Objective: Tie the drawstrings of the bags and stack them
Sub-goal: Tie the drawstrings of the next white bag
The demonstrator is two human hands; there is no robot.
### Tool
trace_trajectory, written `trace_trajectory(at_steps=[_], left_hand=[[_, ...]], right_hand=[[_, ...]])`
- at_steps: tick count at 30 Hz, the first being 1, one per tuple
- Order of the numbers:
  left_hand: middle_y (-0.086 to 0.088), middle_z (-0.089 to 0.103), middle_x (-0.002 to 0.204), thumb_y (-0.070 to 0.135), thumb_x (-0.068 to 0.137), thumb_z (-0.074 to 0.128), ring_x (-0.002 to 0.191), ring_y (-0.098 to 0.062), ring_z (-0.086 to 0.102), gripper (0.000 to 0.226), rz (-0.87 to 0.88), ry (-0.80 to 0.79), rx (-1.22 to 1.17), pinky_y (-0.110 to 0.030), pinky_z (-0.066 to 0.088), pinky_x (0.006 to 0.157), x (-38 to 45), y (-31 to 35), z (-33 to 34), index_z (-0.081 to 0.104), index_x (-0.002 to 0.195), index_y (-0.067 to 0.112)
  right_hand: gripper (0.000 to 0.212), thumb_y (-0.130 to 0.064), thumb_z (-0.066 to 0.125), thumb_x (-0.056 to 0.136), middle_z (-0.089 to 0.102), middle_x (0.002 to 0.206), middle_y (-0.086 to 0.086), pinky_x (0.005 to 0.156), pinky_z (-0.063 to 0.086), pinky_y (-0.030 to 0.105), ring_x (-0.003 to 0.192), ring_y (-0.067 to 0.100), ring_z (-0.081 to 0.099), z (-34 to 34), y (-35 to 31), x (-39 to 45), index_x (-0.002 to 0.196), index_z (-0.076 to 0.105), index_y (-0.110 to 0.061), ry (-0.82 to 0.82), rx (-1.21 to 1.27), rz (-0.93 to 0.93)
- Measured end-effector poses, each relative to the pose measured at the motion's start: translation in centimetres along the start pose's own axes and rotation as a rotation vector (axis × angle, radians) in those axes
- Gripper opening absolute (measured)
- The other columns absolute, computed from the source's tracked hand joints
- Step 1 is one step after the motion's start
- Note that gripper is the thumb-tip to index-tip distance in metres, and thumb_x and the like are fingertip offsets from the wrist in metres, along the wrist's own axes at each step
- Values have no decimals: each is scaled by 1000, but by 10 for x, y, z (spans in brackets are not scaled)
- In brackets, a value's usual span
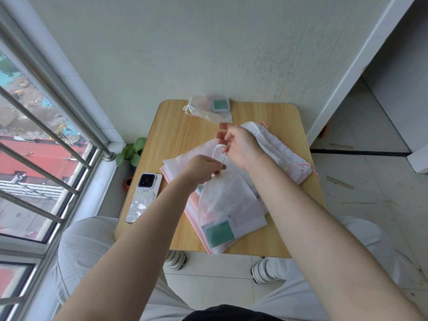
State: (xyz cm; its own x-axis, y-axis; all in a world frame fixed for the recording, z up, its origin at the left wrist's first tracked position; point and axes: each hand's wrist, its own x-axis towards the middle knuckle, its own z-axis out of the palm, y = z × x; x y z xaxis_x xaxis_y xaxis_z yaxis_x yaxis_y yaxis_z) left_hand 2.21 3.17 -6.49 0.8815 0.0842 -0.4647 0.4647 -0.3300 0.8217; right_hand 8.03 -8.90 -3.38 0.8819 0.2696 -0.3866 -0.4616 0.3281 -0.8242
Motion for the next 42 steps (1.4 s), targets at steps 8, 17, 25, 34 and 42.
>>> trace_trajectory(at_steps=[8,17,25,34,42], left_hand=[[-2,64,75,26,88,70,54,-11,42,23,100,-17,148,-18,38,53,4,0,9,77,91,4],[-4,60,73,17,98,50,42,-9,35,24,-133,-147,-302,-18,20,38,14,-11,-15,68,95,1],[-3,55,63,14,92,43,37,-9,24,24,-225,-123,-381,-18,17,36,20,-13,-20,61,78,9],[-7,53,64,14,90,42,39,-12,25,22,-238,-85,-327,-17,18,37,20,-13,-21,56,74,6],[0,49,59,21,91,41,43,-13,24,31,-179,-169,-218,-19,18,38,21,-18,-24,67,77,9]], right_hand=[[42,4,37,82,61,108,6,79,42,30,93,16,56,17,-3,1,113,58,-13,-68,-554,-72],[19,3,59,84,67,78,1,66,47,20,72,11,62,-17,25,2,95,68,-9,-82,-955,-57],[54,-21,83,73,50,115,4,82,42,24,100,14,52,-18,35,3,117,54,-24,-15,-992,-210],[14,-13,77,79,71,87,-9,79,48,17,80,2,63,-22,36,3,93,75,-15,-131,-1046,-196],[21,-16,53,88,66,80,-4,75,45,27,77,10,56,-22,42,9,82,73,-11,-114,-1056,-31]])
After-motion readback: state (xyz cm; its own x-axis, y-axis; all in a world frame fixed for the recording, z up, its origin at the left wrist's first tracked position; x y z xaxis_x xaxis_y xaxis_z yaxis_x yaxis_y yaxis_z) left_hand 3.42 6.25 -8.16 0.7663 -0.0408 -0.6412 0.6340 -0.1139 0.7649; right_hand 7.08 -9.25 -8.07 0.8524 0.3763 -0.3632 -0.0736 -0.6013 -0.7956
